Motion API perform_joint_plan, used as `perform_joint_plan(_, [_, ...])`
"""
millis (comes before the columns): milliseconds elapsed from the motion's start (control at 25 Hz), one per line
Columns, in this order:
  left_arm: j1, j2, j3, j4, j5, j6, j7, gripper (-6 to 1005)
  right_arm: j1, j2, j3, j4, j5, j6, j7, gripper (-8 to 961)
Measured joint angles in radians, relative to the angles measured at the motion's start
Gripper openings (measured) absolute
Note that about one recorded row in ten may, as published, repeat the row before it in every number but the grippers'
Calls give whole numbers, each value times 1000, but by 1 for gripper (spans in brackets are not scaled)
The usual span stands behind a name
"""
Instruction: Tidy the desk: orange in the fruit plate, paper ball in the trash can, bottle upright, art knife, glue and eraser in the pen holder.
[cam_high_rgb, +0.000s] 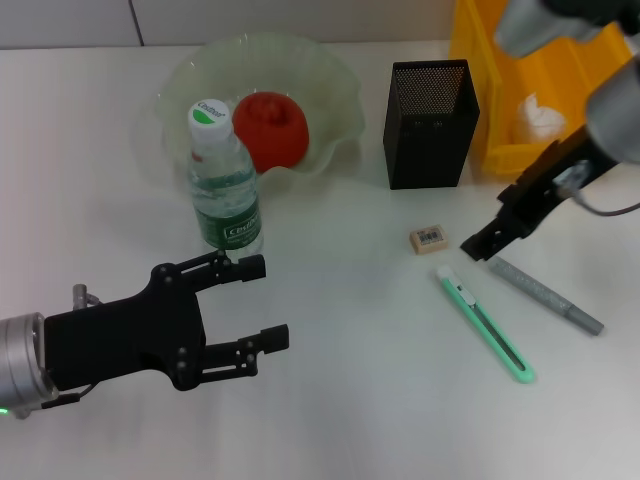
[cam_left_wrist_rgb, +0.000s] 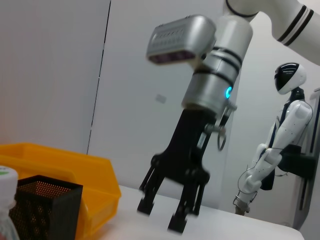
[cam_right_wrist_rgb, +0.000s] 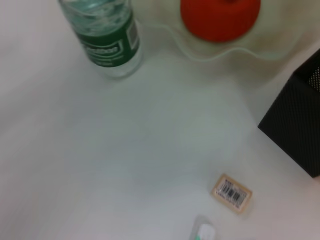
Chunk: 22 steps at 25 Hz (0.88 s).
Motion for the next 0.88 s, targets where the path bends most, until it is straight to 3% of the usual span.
perform_joint_plan(160, [-6, -1, 0, -1, 0, -9, -8, 798, 43, 1, -61, 141, -3, 66, 10, 813])
perform_joint_plan(520, [-17, -21, 3, -1, 4, -60, -10, 798, 56, 5, -164, 262, 3, 159, 34, 813])
perform_joint_plan(880, [-22, -26, 5, -1, 4, -63, -10, 799, 59, 7, -248, 333, 53, 254, 64, 781])
